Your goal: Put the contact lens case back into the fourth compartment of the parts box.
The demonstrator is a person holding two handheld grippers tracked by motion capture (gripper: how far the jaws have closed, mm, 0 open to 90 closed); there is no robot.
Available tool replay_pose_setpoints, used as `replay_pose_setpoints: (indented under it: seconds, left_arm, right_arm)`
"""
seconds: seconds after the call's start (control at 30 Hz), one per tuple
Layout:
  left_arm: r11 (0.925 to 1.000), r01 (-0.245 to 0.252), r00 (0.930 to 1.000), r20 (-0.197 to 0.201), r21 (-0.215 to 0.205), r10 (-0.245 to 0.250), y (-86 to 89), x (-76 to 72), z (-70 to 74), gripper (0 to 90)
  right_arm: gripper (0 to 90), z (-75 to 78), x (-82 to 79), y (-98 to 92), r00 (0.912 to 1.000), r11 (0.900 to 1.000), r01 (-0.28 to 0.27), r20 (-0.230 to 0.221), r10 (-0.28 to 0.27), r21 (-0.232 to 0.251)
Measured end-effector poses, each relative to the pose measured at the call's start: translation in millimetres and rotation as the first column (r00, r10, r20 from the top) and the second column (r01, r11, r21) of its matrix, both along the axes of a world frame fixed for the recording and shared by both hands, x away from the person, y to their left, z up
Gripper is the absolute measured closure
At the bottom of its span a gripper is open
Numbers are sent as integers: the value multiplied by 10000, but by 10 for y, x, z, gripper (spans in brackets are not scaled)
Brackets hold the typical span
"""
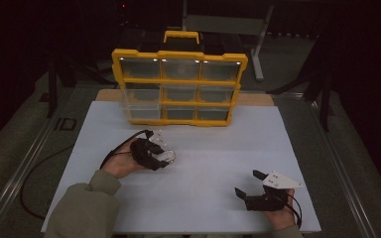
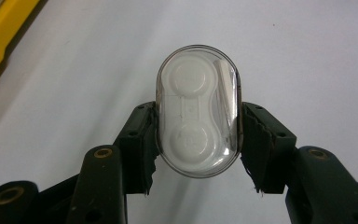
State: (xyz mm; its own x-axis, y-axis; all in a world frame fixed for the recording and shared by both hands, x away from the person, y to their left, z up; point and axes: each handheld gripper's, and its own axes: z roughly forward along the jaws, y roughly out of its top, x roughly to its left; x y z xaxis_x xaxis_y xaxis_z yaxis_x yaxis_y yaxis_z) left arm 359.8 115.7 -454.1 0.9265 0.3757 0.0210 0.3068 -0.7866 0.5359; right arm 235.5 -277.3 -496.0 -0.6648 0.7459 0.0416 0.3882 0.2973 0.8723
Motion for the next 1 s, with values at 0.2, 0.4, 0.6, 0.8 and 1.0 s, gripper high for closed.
replay_pose_setpoints:
  seconds: [0.2, 0.4, 0.6, 0.8, 1.0]
  left_arm:
    - [9998, -167, 9998, 103, -102, 168, 49, -5, 46, 493]
    - [9994, -285, 9995, 124, -206, 287, 103, -5, 82, 493]
    - [9992, -311, 9992, 237, -242, 316, 143, -12, 137, 493]
    - [9989, -312, 9990, 294, -343, 322, 181, -20, 180, 493]
    - [9985, -175, 9996, 222, -519, 187, 223, -26, 224, 493]
  right_arm:
    - [73, 1, -1, 1, 10000, 10000, 0, -10, 0, 3]
    - [73, -1, 0, 2, 10000, 10000, -14, -43, 14, -6]
    - [73, -3, 0, 3, 10000, 10000, -20, -44, 20, -15]
    - [73, -3, 1, 3, 10000, 10000, -28, -45, 28, -27]
    - [73, -5, 2, 4, 10000, 10000, -31, -47, 31, -14]
